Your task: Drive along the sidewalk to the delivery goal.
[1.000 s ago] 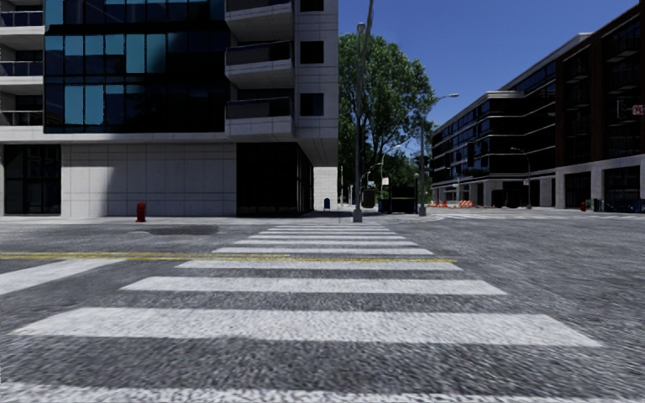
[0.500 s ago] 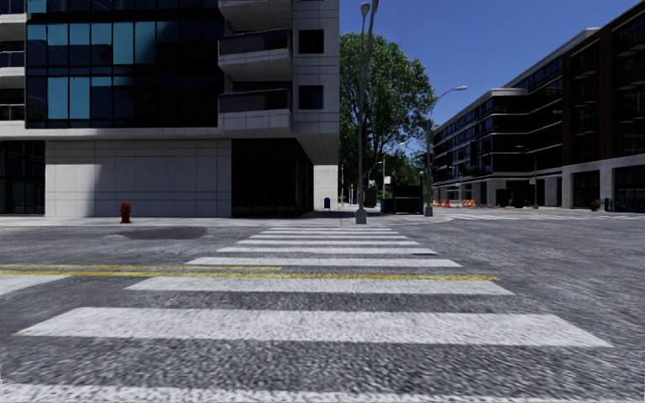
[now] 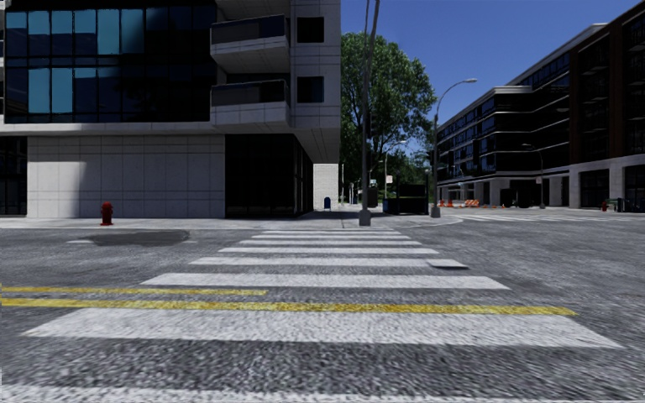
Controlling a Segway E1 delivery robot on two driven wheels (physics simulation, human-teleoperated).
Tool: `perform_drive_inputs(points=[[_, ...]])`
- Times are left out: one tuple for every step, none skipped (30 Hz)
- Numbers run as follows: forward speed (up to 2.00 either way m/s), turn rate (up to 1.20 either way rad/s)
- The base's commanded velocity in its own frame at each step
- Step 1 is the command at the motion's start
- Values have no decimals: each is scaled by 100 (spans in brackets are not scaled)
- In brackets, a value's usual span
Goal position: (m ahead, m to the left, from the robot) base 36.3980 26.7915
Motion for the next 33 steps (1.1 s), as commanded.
perform_drive_inputs(points=[[200, 0], [200, 0], [200, 0], [200, 0], [200, 0], [200, 0], [200, 0], [200, 0], [200, 0], [200, 0], [200, 0], [200, 0], [200, 0], [200, 0], [200, 0], [200, 0], [200, 0], [200, 0], [200, 0], [200, 0], [200, 0], [200, 0], [200, 0], [200, 0], [200, 0], [200, 0], [200, 0], [200, 0], [200, 0], [200, 0], [200, 0], [200, 0], [200, 0]])
